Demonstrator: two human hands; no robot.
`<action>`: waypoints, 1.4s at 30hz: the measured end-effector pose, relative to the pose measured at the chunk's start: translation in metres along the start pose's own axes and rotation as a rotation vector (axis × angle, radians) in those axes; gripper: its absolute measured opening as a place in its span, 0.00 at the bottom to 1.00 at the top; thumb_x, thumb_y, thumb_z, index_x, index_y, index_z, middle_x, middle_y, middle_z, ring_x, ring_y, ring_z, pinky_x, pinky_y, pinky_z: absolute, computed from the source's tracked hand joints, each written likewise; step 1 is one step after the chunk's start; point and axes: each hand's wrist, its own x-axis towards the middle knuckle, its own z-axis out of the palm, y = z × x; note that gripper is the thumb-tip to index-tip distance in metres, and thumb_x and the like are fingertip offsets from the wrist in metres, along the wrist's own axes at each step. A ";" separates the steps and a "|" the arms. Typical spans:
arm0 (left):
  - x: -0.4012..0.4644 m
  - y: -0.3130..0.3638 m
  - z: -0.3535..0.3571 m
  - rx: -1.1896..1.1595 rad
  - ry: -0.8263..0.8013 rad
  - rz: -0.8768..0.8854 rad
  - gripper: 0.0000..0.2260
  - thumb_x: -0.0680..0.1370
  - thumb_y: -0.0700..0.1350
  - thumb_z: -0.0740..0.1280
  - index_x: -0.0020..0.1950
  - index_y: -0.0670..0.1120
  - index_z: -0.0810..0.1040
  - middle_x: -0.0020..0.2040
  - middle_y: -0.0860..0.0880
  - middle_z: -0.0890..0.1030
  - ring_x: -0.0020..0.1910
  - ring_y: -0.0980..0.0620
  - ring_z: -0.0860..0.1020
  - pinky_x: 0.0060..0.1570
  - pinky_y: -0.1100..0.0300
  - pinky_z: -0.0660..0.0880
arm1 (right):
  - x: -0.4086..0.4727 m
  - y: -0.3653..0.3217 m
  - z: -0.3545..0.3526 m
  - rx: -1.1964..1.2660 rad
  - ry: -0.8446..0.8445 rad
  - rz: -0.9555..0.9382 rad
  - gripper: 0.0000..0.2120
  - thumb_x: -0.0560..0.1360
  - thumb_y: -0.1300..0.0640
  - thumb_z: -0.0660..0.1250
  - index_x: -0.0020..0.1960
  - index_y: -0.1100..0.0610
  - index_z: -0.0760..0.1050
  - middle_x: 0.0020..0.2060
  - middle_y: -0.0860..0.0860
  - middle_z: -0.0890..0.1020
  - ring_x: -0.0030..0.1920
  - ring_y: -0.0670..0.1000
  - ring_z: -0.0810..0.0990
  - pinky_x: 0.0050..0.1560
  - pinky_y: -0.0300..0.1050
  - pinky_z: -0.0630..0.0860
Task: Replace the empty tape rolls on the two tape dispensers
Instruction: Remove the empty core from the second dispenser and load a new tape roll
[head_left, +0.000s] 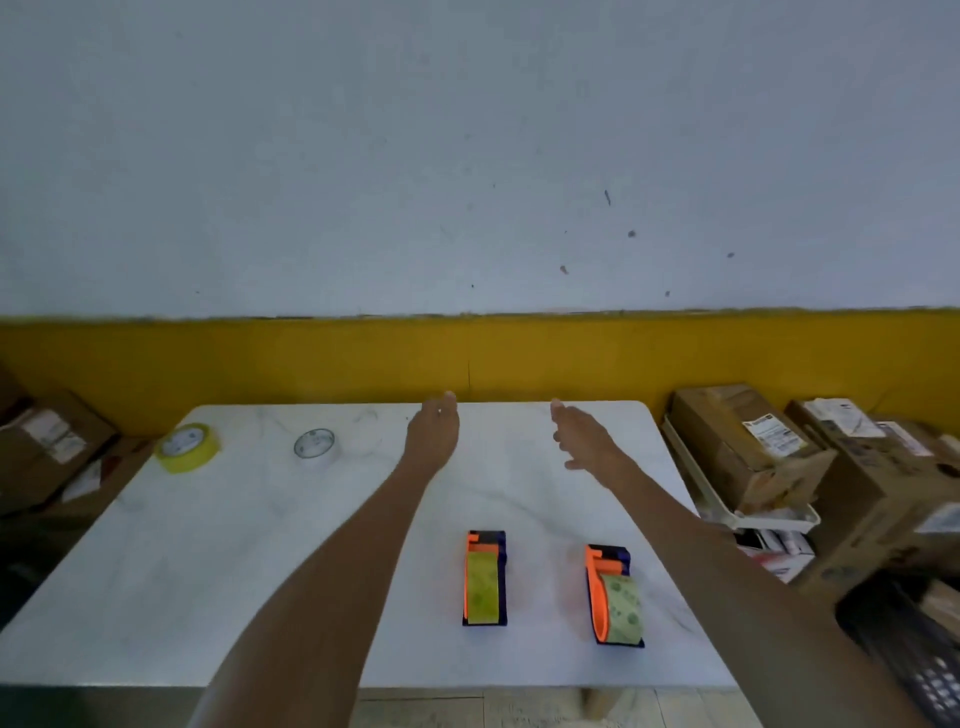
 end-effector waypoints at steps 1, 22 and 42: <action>-0.001 0.003 -0.003 -0.059 -0.019 -0.010 0.22 0.85 0.48 0.48 0.74 0.38 0.63 0.73 0.38 0.67 0.72 0.40 0.67 0.69 0.50 0.63 | -0.001 -0.004 -0.003 0.020 -0.001 -0.018 0.32 0.78 0.36 0.52 0.73 0.57 0.64 0.71 0.58 0.70 0.67 0.61 0.72 0.61 0.56 0.75; -0.020 -0.014 0.086 -0.135 -0.302 -0.101 0.24 0.81 0.57 0.52 0.64 0.39 0.73 0.62 0.38 0.77 0.62 0.38 0.75 0.62 0.45 0.72 | -0.003 0.079 -0.038 0.008 0.058 0.150 0.26 0.78 0.38 0.50 0.60 0.56 0.71 0.55 0.55 0.74 0.53 0.56 0.74 0.62 0.58 0.74; -0.085 -0.113 0.249 -0.199 -0.514 -0.421 0.14 0.81 0.39 0.58 0.37 0.52 0.72 0.38 0.53 0.76 0.36 0.57 0.74 0.49 0.55 0.75 | -0.040 0.249 -0.022 0.068 -0.005 0.445 0.27 0.75 0.34 0.50 0.61 0.53 0.71 0.55 0.53 0.78 0.55 0.53 0.77 0.61 0.59 0.76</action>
